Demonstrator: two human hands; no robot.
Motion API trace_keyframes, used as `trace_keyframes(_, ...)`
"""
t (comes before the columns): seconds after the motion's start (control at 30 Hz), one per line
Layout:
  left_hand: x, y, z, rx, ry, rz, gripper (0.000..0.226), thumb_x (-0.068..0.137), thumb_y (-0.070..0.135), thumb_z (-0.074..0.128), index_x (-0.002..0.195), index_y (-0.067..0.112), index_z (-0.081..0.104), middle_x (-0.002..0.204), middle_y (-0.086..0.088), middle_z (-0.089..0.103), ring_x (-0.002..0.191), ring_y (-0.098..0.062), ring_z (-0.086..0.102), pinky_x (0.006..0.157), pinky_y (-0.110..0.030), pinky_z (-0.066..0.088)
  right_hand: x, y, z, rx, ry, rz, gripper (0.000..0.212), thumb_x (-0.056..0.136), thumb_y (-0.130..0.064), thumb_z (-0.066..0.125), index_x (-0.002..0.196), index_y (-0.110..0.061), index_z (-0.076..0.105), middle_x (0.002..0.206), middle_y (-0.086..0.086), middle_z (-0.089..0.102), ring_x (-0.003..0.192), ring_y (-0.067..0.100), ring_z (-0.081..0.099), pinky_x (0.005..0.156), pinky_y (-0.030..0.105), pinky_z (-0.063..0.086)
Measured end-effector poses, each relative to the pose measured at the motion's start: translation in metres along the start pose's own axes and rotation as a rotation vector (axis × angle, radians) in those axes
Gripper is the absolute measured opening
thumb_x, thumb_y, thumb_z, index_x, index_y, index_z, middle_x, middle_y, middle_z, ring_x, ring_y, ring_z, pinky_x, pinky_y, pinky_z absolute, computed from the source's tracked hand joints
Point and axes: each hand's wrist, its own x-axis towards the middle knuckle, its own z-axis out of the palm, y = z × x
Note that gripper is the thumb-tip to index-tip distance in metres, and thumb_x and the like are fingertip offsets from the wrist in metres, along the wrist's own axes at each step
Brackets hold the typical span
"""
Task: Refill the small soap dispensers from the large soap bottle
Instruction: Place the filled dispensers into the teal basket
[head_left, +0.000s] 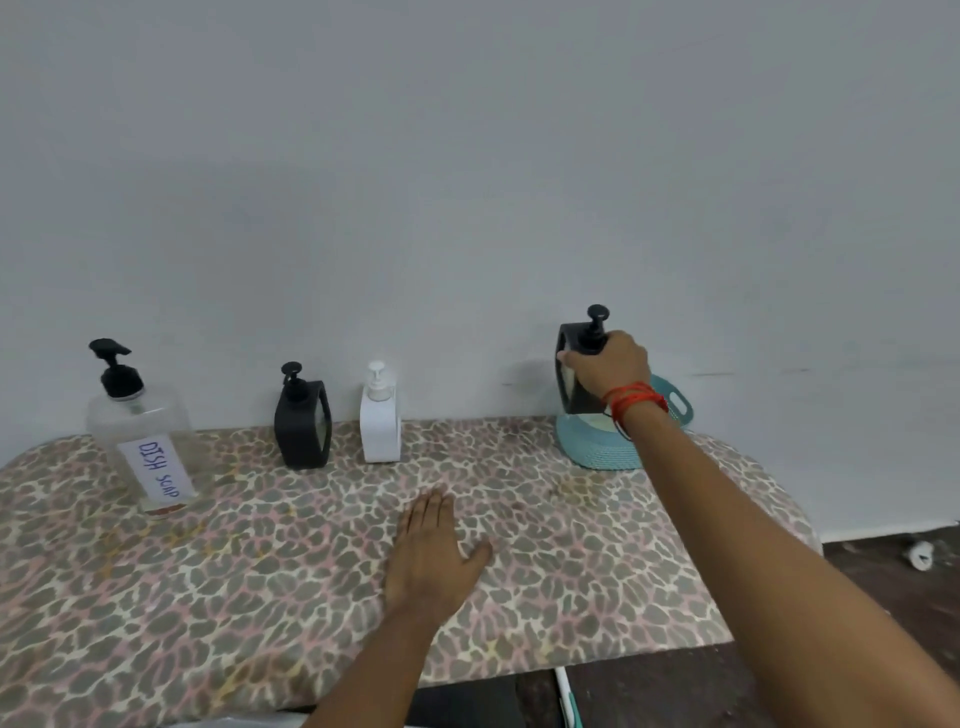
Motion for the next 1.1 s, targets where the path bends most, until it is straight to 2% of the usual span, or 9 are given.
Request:
trace_keyframes(0.2, -0.002, 0.000, 0.000, 0.017, 0.015, 0.012, 0.093, 0.092, 0.075, 0.031, 0.163, 0.017, 0.017, 0.171, 0.000, 0.011, 0.158, -0.016, 0.007, 0.124, -0.031, -0.006, 0.029, 0.039, 0.017, -0.083, -0.050, 0.042, 0.045, 0.083, -0.032, 0.074, 0.116, -0.003, 0.062, 0.107, 0.016, 0.067, 0.088, 0.029, 0.059, 0.073, 0.031, 0.046)
trace_keyframes(0.4, -0.001, -0.001, 0.001, 0.027, 0.028, 0.017, 0.098, 0.087, 0.079, 0.024, 0.163, 0.017, 0.019, 0.171, 0.000, 0.014, 0.157, -0.016, 0.009, 0.124, -0.031, -0.006, 0.040, 0.071, 0.037, -0.189, -0.164, 0.030, 0.037, 0.086, -0.042, 0.072, 0.092, -0.008, 0.057, 0.074, 0.004, 0.057, 0.067, 0.022, 0.055, 0.053, 0.025, 0.037)
trace_keyframes(0.5, -0.001, -0.001, 0.003, 0.029, 0.030, 0.015, 0.099, 0.086, 0.080, 0.024, 0.163, 0.017, 0.020, 0.171, 0.001, 0.015, 0.157, -0.016, 0.010, 0.125, -0.032, -0.003, 0.042, 0.085, 0.046, -0.275, -0.246, -0.001, 0.039, 0.090, -0.046, 0.065, 0.085, -0.008, 0.057, 0.070, 0.005, 0.056, 0.058, 0.017, 0.050, 0.048, 0.025, 0.032)
trace_keyframes(0.63, 0.000, -0.001, 0.004, 0.028, 0.030, 0.004, 0.100, 0.084, 0.081, 0.023, 0.162, 0.018, 0.022, 0.170, 0.001, 0.017, 0.157, -0.016, 0.011, 0.126, -0.033, -0.001, 0.046, 0.088, 0.045, -0.339, -0.301, -0.044, 0.046, 0.094, -0.053, 0.058, 0.085, -0.007, 0.057, 0.073, 0.009, 0.059, 0.060, 0.018, 0.052, 0.050, 0.026, 0.032)
trace_keyframes(0.77, -0.001, 0.000, 0.002, 0.023, 0.025, 0.000, 0.099, 0.085, 0.081, 0.025, 0.162, 0.018, 0.023, 0.170, 0.002, 0.017, 0.157, -0.016, 0.011, 0.125, -0.032, -0.003, 0.042, 0.082, 0.035, -0.364, -0.377, -0.010, 0.063, 0.091, -0.063, 0.056, 0.099, -0.001, 0.061, 0.091, 0.017, 0.066, 0.076, 0.029, 0.061, 0.063, 0.030, 0.044)
trace_keyframes(0.87, -0.002, 0.000, 0.000, 0.025, 0.012, -0.001, 0.097, 0.087, 0.079, 0.028, 0.162, 0.018, 0.022, 0.170, 0.001, 0.017, 0.157, -0.016, 0.011, 0.124, -0.032, -0.003, 0.014, 0.073, 0.026, -0.198, -0.112, 0.052, 0.062, 0.086, -0.059, 0.066, 0.108, -0.003, 0.054, 0.100, 0.018, 0.066, 0.092, 0.035, 0.063, 0.071, 0.037, 0.051)
trace_keyframes(0.97, -0.003, 0.002, -0.003, 0.020, 0.003, -0.004, 0.096, 0.088, 0.078, 0.029, 0.162, 0.017, 0.022, 0.170, 0.000, 0.017, 0.157, -0.016, 0.011, 0.125, -0.033, -0.003, -0.037, 0.052, 0.035, 0.009, 0.255, -0.180, 0.027, 0.088, -0.032, 0.068, 0.099, -0.008, 0.064, 0.094, 0.009, 0.068, 0.091, 0.027, 0.063, 0.080, 0.037, 0.053)
trace_keyframes(1.03, -0.003, 0.003, -0.004, 0.016, -0.006, -0.003, 0.095, 0.089, 0.076, 0.031, 0.162, 0.016, 0.021, 0.170, -0.001, 0.016, 0.157, -0.017, 0.011, 0.126, -0.034, -0.002, -0.069, 0.028, 0.053, 0.075, 0.163, -0.271, 0.020, 0.089, -0.026, 0.066, 0.099, -0.010, 0.067, 0.092, 0.004, 0.070, 0.086, 0.022, 0.065, 0.078, 0.029, 0.050)
trace_keyframes(1.1, -0.004, 0.003, -0.006, 0.007, -0.012, -0.007, 0.093, 0.090, 0.073, 0.032, 0.162, 0.016, 0.020, 0.171, 0.000, 0.015, 0.157, -0.017, 0.010, 0.127, -0.034, -0.001, -0.089, -0.001, 0.080, 0.067, -0.082, -0.254, 0.035, 0.092, -0.035, 0.066, 0.116, -0.009, 0.065, 0.104, 0.006, 0.071, 0.095, 0.022, 0.067, 0.083, 0.030, 0.051)
